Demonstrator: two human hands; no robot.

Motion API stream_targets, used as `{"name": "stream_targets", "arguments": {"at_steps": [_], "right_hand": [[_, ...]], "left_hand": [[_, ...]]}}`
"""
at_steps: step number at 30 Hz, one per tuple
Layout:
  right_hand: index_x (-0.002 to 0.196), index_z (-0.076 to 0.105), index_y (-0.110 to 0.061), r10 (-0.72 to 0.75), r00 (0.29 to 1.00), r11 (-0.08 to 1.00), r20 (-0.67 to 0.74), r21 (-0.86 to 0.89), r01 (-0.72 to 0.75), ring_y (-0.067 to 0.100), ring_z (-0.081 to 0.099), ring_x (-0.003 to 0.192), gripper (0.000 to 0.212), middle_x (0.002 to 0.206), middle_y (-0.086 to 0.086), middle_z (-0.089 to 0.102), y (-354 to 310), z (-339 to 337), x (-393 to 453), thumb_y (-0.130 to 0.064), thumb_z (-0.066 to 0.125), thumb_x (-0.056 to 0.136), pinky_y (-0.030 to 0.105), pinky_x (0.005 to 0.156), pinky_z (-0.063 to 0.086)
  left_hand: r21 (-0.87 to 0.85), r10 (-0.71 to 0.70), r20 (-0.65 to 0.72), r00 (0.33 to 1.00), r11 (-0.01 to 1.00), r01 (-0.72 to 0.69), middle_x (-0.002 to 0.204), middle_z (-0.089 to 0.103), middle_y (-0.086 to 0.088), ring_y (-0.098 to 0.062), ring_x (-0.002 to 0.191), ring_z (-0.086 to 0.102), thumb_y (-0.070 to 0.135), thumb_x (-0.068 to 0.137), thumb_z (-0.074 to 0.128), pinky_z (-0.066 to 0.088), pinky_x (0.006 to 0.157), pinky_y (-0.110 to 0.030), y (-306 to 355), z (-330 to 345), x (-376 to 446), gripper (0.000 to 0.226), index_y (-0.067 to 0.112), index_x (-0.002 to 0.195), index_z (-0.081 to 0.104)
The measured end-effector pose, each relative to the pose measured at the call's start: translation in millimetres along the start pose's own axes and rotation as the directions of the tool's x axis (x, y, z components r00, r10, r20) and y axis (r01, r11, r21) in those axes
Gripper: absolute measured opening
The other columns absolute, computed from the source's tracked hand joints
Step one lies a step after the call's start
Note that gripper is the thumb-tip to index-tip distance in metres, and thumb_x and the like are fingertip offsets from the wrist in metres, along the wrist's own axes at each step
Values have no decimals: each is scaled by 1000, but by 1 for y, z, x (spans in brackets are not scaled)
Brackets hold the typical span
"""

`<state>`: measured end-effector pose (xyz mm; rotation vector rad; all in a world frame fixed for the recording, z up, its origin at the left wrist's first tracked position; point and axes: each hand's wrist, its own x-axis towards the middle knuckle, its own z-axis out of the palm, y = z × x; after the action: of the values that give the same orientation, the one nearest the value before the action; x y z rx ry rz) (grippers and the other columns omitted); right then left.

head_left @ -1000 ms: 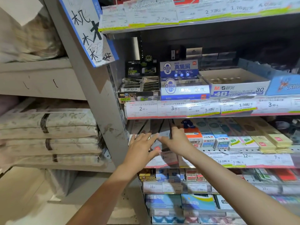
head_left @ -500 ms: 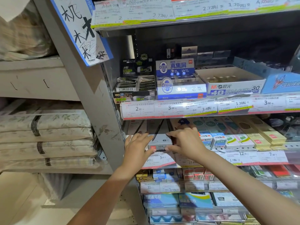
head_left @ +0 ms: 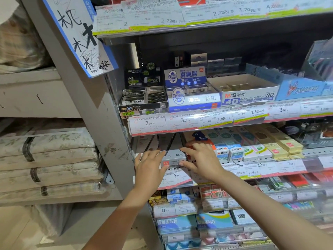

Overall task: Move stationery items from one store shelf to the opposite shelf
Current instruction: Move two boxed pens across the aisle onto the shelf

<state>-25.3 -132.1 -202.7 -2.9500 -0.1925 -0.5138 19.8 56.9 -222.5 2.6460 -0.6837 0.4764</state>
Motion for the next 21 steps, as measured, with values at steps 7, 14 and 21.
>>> {"name": "stream_targets", "arguments": {"at_steps": [7,14,21], "right_hand": [[137,40,-21,75,997,961,2,267,-72,24,49,115,55,125,6,51,-1,-21,-9,-38,56,87,33,94,37],[120,57,-23,280,956,791,-90,585,-177,4,54,101,37,113,-7,57,6,-47,-56,-30,64,84,9,84,38],[105,61,-20,499,867,556,-19,774,-303,3,46,53,25,73,-5,58,46,-84,-132,-20,68,81,16,55,39]], "left_hand": [[-427,-57,59,997,901,76,122,61,4,-10,113,52,25,81,65,39,103,-30,-2,-28,7,41,20,121,61],[-567,104,109,989,824,-25,94,64,7,-6,83,60,20,79,68,47,75,-17,47,-42,1,21,21,99,66],[-751,226,186,956,661,-10,60,52,4,-9,54,41,21,72,75,36,54,-19,120,-17,5,10,20,77,66]]}}
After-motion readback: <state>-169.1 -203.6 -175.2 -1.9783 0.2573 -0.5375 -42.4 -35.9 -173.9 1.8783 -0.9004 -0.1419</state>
